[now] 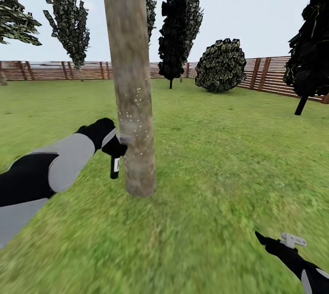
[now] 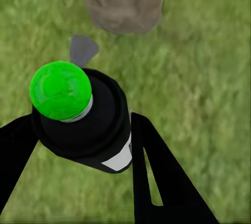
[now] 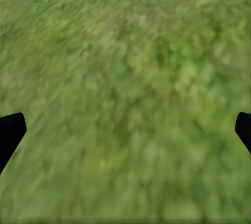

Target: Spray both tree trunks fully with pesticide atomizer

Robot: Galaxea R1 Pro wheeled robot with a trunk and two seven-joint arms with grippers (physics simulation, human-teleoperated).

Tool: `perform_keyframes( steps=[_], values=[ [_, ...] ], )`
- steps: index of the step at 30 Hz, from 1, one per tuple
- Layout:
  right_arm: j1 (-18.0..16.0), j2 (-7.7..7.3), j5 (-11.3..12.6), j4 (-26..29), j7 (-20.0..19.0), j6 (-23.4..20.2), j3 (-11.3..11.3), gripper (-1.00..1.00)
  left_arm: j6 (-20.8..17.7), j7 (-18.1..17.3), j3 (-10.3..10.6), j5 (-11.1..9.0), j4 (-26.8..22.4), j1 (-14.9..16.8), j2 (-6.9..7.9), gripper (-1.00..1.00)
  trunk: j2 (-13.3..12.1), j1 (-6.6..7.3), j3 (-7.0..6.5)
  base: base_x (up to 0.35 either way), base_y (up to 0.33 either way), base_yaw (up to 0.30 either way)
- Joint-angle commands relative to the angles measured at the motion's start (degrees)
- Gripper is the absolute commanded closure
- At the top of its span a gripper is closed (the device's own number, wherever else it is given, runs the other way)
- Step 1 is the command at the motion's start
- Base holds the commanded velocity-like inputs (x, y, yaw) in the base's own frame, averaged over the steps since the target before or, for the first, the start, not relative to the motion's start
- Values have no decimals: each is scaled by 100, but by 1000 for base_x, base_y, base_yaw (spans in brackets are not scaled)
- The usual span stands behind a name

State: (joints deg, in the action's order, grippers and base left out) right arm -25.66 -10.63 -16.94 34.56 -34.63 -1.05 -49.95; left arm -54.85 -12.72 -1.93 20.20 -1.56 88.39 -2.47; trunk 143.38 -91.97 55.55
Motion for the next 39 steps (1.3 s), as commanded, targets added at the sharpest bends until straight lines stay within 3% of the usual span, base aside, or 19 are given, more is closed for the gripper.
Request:
perform_keyframes(
  steps=[1,4,7,10,13,18,23,26,29,39],
  values=[
    [0,0,-23,-1,0,0,1,-100,132,4,-2,1,-3,-158,5,100,1,1,-1,0,0,0],
    [0,0,-469,-2,0,0,-1,-100,427,6,-7,-5,-7,-559,19,100,1,1,-1,0,0,0],
    [0,0,-613,-2,0,0,1,-100,815,263,-56,-47,-11,-903,48,100,1,1,-1,0,0,0],
    [0,0,-633,-2,-4,0,-3,-100,1258,1152,-473,-661,-5,-1266,67,100,1,1,-1,0,0,0],
    [0,0,-635,-2,-8,0,-6,-100,1580,1583,-571,-929,-3,-1608,53,100,1,1,-1,0,0,0],
    [0,0,-635,-2,-22,0,-6,-100,2062,1645,-583,-964,13,-1807,6,100,1,1,-1,0,0,0],
    [0,8,-635,2,-21,0,-6,-100,2108,1627,-626,-980,0,-1885,41,100,1,1,-1,0,0,174],
    [0,14,-635,2,-18,0,-6,-100,2173,1611,-802,-1154,-2,-1888,58,100,1,1,-1,0,-149,229],
    [0,17,-635,4,-16,0,-6,-100,2396,1607,-893,-1527,-3,-1894,78,100,1,1,-1,0,-283,60],
    [0,21,-627,7,-18,0,-6,-100,2478,1606,-906,-1633,5,-1896,116,100,1,1,-1,0,-316,139]
  ],
)
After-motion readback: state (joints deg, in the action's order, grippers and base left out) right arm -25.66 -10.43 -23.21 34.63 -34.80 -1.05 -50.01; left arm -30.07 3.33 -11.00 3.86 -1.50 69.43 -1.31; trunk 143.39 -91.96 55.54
